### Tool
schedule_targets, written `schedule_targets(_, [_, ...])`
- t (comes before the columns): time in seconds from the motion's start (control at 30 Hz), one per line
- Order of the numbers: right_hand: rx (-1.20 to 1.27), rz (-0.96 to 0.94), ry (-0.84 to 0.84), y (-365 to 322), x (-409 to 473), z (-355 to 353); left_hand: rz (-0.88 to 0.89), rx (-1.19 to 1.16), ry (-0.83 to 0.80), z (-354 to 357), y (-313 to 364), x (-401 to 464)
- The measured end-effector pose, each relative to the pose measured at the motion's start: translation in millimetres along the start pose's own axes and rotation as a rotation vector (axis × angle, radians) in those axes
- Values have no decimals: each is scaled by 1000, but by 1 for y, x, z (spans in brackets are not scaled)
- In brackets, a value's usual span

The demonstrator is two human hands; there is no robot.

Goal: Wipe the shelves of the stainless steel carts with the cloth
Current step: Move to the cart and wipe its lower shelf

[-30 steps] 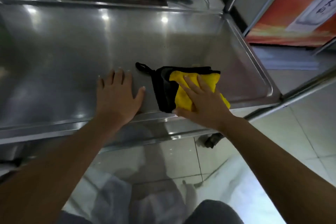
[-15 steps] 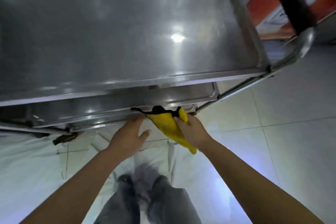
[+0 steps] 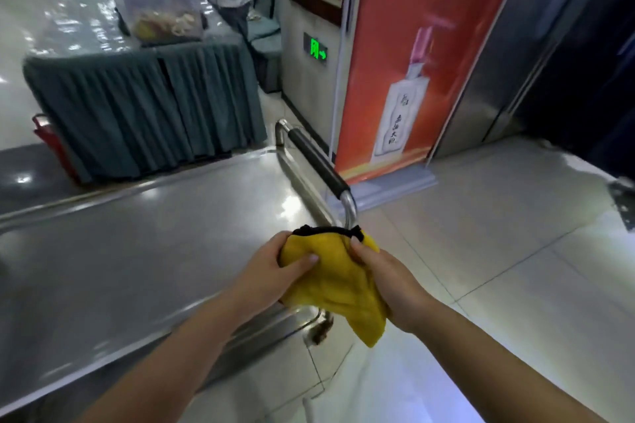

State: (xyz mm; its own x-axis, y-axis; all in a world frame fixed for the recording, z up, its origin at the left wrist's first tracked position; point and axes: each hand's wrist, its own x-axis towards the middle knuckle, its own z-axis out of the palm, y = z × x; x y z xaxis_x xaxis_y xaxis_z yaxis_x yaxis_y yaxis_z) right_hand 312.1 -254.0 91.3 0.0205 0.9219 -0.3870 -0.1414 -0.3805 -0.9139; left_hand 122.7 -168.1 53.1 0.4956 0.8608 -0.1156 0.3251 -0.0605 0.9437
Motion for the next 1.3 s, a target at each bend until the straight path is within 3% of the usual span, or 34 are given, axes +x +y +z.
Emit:
schedule_targets(0.13, [27,-108,-48,-38,-16,-89,48,-29,81,84,57,49])
schedule_targets(0.37, [-127,-140,193,-49,-20,-221,160,58,-158,172,112,128])
schedule_targets(0.6, [-329,-128,284,-66,36,-310,223,573,-117,188,114,223])
schedule_targets(0.83, [-882,-376,176,-96,159,-395,347,789,-42,184,87,366])
schedule_targets(1.17, [-1313,-513,-12,-172,343,-493,153,1007,93,162,62,550])
schedule_targets(1.3, [-1241,-559,-127,-208,427,-504,12,1044,145,138,62,597])
